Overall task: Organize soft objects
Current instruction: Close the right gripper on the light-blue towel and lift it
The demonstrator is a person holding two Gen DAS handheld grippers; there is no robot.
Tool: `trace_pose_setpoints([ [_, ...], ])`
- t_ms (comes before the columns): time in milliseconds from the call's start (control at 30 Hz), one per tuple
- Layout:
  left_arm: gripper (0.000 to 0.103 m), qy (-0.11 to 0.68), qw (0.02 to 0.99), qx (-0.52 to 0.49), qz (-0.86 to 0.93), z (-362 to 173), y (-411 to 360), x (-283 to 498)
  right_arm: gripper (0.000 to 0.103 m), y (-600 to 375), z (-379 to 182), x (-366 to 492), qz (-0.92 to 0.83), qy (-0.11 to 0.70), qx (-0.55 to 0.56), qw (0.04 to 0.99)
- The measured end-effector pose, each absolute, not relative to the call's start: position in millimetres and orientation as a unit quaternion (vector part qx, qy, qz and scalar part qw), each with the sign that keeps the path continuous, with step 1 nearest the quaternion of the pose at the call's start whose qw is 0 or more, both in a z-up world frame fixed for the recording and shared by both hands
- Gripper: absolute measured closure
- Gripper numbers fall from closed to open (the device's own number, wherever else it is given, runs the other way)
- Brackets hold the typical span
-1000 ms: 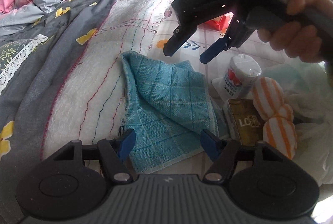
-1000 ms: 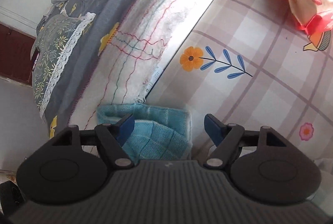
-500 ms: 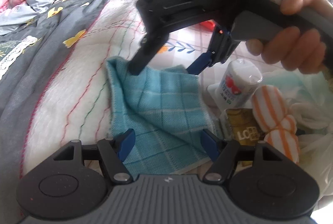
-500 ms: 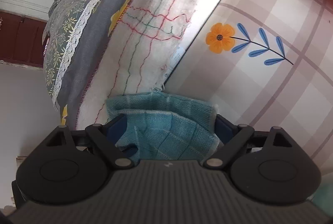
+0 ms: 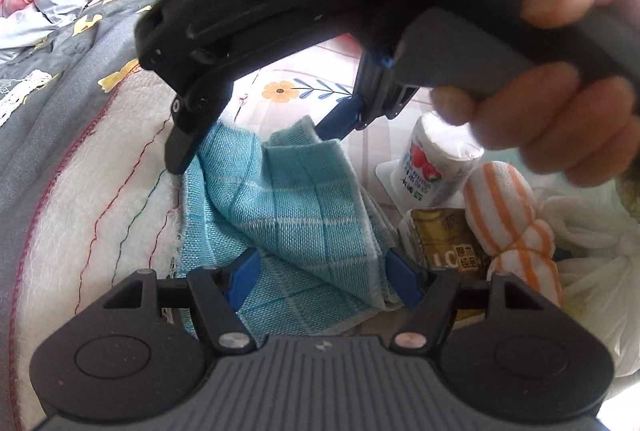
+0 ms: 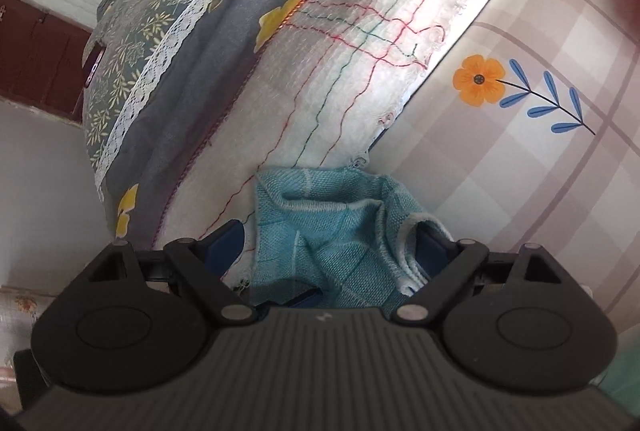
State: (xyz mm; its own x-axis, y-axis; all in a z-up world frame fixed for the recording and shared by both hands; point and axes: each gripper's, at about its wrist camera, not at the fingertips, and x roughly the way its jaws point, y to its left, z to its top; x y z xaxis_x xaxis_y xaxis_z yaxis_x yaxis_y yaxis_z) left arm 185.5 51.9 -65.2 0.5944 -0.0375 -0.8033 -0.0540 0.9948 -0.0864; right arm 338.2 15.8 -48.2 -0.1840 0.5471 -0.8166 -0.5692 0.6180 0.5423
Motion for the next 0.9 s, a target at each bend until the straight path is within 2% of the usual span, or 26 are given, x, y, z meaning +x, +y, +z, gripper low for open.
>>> trace_pose_setpoints([
  [233,0.032,0.446,0.894,-0.05,0.004,-59.8,55.0,182.0,0.016,11.0,-65.8,344.8,0.407,0.642,0.03,0.649],
  [433,0.032,0.437,0.898,-0.05,0.007,-54.1,54.7,175.5,0.041,-0.4,-69.5,350.9,0.396,0.646,0.066,0.649],
  [600,0.032,0.429,0.902,-0.047,0.014,-46.8,55.2,169.1,0.075,-7.1,-78.0,353.2,0.379,0.652,0.085,0.652],
  [700,0.029,0.415,0.908,-0.047,0.02,-41.6,55.4,165.7,0.085,-13.4,-74.2,350.4,0.377,0.646,0.096,0.656],
  [900,0.025,0.378,0.924,-0.047,0.04,-23.4,56.0,160.5,0.089,-41.4,-36.4,327.9,0.398,0.601,0.099,0.686],
])
